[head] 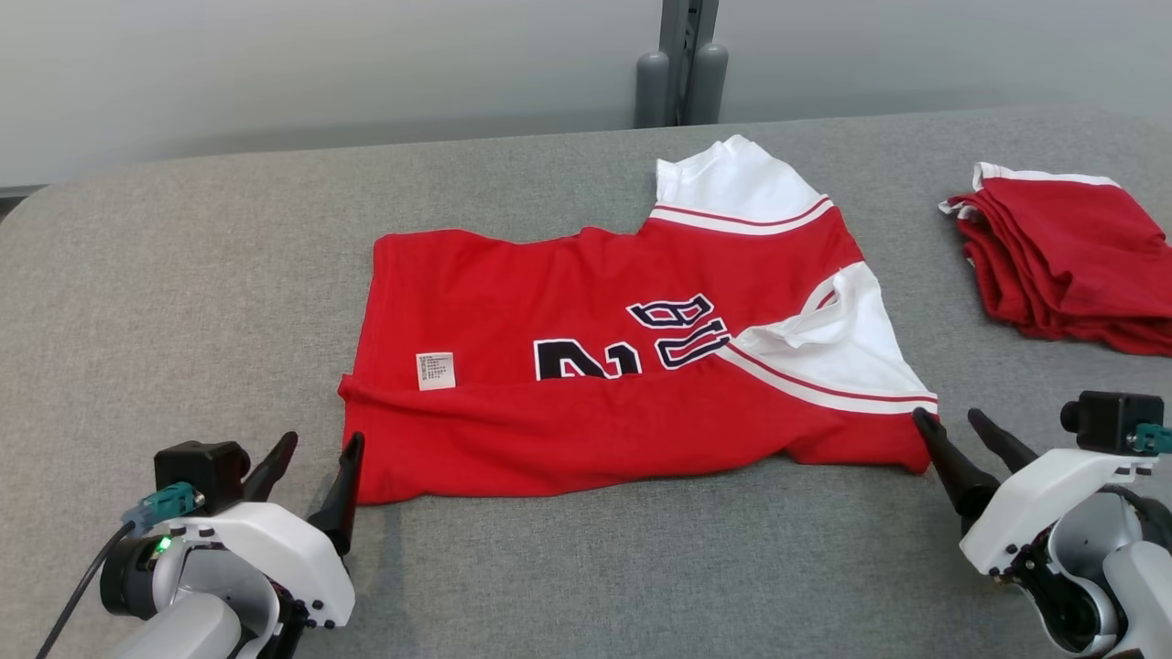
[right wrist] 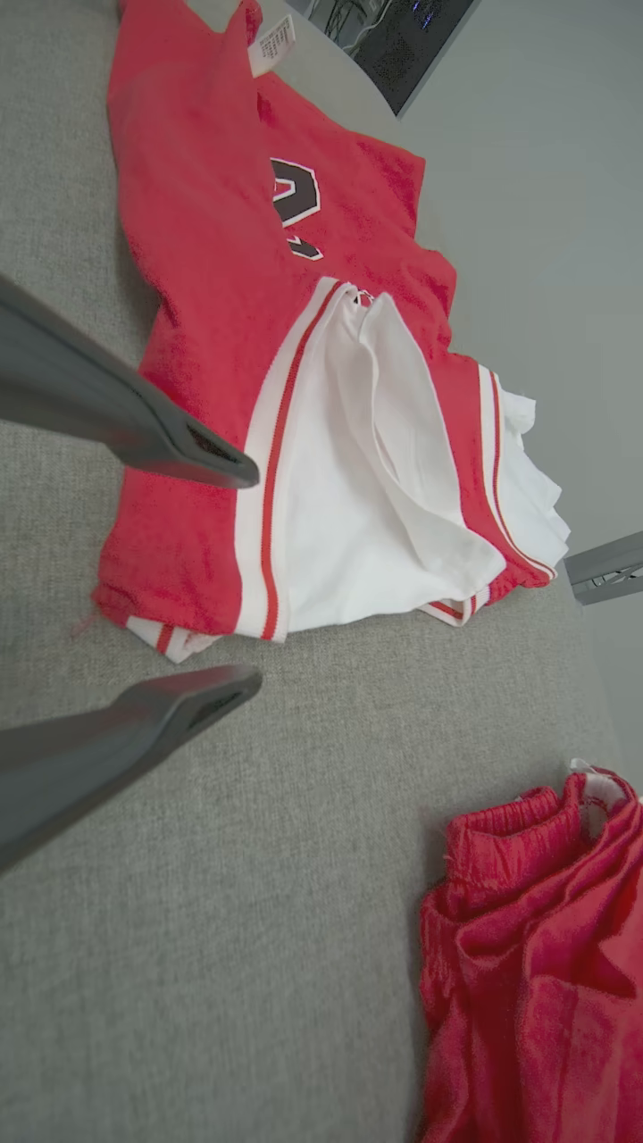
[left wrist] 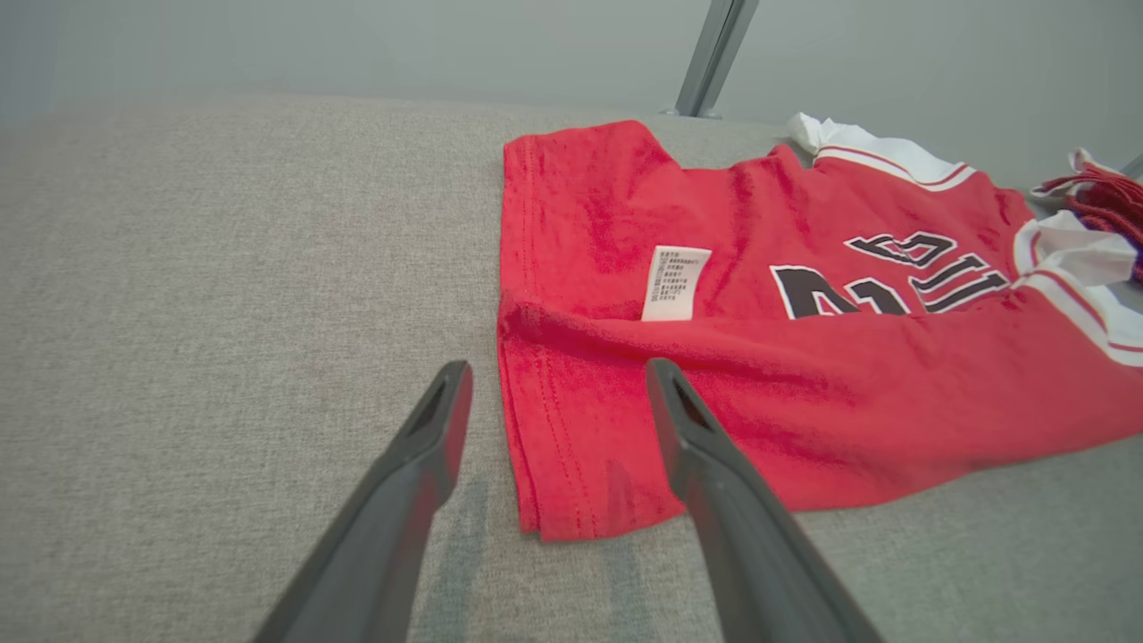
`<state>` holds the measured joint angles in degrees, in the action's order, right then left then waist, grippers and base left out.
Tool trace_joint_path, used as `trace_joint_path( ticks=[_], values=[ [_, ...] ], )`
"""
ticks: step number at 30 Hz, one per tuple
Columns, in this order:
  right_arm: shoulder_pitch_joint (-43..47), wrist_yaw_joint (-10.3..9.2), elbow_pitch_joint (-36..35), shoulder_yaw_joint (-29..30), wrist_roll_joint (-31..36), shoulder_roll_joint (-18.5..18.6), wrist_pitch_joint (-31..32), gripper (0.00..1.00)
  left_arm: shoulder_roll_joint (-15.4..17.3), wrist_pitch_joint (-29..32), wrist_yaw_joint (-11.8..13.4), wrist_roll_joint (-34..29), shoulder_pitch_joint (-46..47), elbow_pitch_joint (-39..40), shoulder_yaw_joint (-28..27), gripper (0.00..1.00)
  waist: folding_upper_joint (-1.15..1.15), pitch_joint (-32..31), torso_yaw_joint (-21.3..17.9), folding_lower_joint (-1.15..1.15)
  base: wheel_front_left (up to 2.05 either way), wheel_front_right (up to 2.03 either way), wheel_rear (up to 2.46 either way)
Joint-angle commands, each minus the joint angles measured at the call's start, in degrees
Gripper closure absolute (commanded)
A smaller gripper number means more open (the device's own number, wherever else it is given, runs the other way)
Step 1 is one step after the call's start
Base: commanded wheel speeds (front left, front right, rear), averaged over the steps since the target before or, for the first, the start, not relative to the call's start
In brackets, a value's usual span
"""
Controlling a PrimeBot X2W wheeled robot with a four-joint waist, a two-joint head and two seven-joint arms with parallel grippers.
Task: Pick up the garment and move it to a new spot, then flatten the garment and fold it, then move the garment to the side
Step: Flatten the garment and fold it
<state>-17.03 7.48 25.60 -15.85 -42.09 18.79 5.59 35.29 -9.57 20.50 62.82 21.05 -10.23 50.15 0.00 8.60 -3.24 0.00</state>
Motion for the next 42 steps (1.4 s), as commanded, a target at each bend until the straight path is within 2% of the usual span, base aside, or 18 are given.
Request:
trace_joint_path(
  ticks=[1,7,12,16,24,25,26,27,28,29,30,31,37,42],
  values=[
    [-0.27,0.03,0.87,0.13,-0.39,-0.33,0.56,0.0,-0.03,0.17,0.01,-0.21,-0.6,-0.24,0.1,0.0,0.0,0.27,0.21,0.0,0.0,0.0,0.0],
    [-1.93,0.03,5.29,1.32,-0.63,-1.81,2.24,0.0,-1.34,0.6,-1.67,-0.84,0.91,-2.64,1.36,0.0,0.0,1.03,0.89,0.0,0.0,0.0,0.0],
    [-2.64,0.03,7.51,2.08,-0.45,-2.66,3.96,0.0,-3.67,0.87,-3.26,-1.07,2.6,-6.86,2.33,0.0,0.0,1.5,1.18,0.0,0.0,0.0,0.0],
    [-2.76,0.03,7.39,1.53,-0.92,-3.14,5.42,0.0,-5.83,2.05,-4.44,-0.3,3.77,-10.69,2.98,0.0,0.0,1.74,0.94,0.0,0.0,0.0,0.0],
    [-2.74,0.03,6.43,0.4,-1.29,-3.22,6.14,0.0,-7.63,5.26,-5.49,0.81,4.51,-16.9,4.11,0.0,0.0,1.79,0.12,0.0,0.0,0.0,0.0],
    [-2.65,0.03,6.33,0.23,-1.32,-3.25,6.06,0.06,-7.82,5.26,-5.89,0.85,4.52,-17.52,4.12,0.0,0.0,1.74,0.07,0.0,0.0,0.0,0.0],
    [-2.56,0.03,6.25,0.09,-1.36,-3.25,6.15,0.16,-7.97,5.28,-6.2,0.94,4.63,-18.03,4.22,0.0,0.0,1.69,0.02,0.0,0.0,0.0,0.0],
    [-2.48,0.03,6.15,-0.07,-1.48,-3.22,6.21,0.51,-8.2,5.29,-6.55,1.0,4.77,-18.44,4.36,0.02,0.0,1.66,0.0,0.0,0.0,0.0,0.0],
    [-2.38,0.03,6.08,-0.23,-1.6,-3.13,6.26,0.6,-8.52,5.46,-7.11,1.14,4.82,-18.78,4.55,0.32,0.0,1.6,0.0,0.0,0.0,0.0,0.0],
    [-2.29,0.03,6.0,-0.37,-1.67,-3.01,6.27,0.74,-8.76,5.73,-7.62,1.26,4.8,-19.01,4.79,0.76,0.0,1.53,0.04,0.0,0.0,0.0,0.0],
    [-2.22,0.03,5.89,-0.54,-1.79,-2.89,6.21,0.96,-8.91,5.83,-8.0,1.32,4.81,-19.22,4.93,1.0,0.0,1.45,0.08,0.0,0.0,0.0,0.0],
    [-2.17,0.03,5.75,-0.73,-1.86,-2.74,6.07,1.0,-8.98,5.9,-8.25,1.35,4.84,-19.37,4.97,1.0,0.0,1.37,0.12,0.0,0.0,0.0,0.0],
    [-2.33,0.03,4.67,-1.65,-2.75,-1.32,5.85,1.0,-8.12,5.66,-8.65,1.4,4.56,-18.73,4.75,1.0,0.0,0.27,0.44,0.0,0.0,0.0,0.0],
    [-2.38,0.03,3.1,-2.38,-4.22,1.38,7.38,1.0,-6.35,6.35,-8.27,1.75,3.11,-15.83,4.88,1.0,0.0,-1.07,0.58,0.0,0.0,0.0,0.0]
  ],
)
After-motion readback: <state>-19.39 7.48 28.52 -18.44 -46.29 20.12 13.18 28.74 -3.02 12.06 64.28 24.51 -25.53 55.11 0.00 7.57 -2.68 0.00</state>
